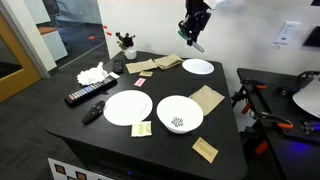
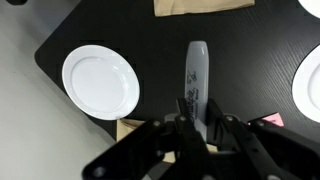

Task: Put the marker in the bowl on the table

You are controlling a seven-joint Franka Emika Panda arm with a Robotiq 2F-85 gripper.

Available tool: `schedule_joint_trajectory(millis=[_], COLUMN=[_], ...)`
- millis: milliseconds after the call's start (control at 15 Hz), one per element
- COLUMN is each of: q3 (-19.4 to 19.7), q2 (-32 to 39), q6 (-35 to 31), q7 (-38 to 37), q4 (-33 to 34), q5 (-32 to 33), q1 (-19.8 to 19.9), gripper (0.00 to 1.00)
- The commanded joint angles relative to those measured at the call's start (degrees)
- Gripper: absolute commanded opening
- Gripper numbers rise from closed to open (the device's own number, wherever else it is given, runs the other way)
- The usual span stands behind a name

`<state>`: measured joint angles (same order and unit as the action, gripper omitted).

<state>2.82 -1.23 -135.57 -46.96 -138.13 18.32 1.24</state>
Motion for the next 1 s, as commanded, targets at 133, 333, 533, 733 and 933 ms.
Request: schedule_joint_trajectory(millis=[133, 333, 533, 733, 933], q3=[1.5, 2.6, 3.6, 4.4, 5.2], q2=[4.6, 8.3, 11.9, 15.4, 18.6], q6=[-6.2, -8.2, -9.0, -8.3, -7.2], q7=[15.9, 22.5, 27.4, 31.4, 34.1], q4=[-1.2, -0.5, 0.7, 2.6, 5.3], q5=[-7.0, -9.7, -12.7, -14.8, -15.3], q1=[2.3, 3.1, 3.9, 4.8, 5.4], gripper=[0.06, 0.06, 0.06, 0.06, 0.06])
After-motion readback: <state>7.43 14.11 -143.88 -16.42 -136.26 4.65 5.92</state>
